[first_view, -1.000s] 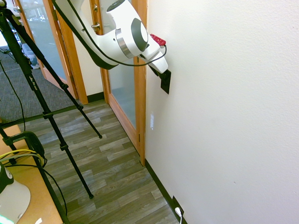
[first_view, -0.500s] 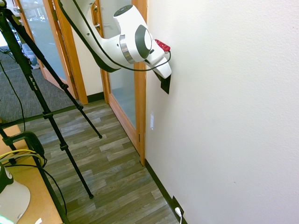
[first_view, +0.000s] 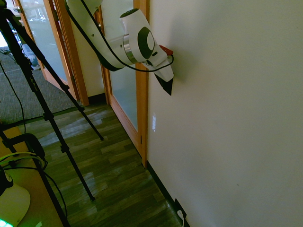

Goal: Turn off the light

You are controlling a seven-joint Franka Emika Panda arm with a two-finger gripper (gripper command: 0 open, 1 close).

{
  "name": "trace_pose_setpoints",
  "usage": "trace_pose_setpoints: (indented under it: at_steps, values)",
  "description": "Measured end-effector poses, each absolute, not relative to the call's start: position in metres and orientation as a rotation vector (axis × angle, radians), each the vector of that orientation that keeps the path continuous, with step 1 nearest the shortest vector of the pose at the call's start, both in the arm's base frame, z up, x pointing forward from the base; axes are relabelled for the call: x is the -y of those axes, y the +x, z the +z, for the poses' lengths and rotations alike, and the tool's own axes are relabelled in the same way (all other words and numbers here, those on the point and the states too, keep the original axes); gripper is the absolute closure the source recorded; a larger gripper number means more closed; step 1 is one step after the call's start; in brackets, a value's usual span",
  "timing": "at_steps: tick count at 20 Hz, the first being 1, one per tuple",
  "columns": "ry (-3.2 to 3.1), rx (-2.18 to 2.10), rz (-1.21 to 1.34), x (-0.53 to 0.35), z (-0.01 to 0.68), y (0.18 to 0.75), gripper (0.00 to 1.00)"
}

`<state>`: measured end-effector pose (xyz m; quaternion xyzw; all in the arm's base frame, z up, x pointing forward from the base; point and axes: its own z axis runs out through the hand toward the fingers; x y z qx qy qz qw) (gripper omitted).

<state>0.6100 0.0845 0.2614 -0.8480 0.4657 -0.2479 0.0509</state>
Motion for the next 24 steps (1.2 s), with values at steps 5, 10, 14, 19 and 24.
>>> trace_pose_setpoints:
  at_steps: [5, 10, 14, 19, 24]
  values:
    - [-2.544, -1.377, -0.774, -0.079, 0.259, 0.603, 0.00]
    - [-2.504, -1.364, -0.800, -0.077, 0.257, 0.597, 0.00]
    - [-2.484, -1.363, -0.817, -0.077, 0.255, 0.594, 0.00]
    - [-2.461, -1.344, -0.829, -0.076, 0.255, 0.588, 0.00]
    - [-2.477, -1.330, -0.800, -0.082, 0.249, 0.578, 0.00]
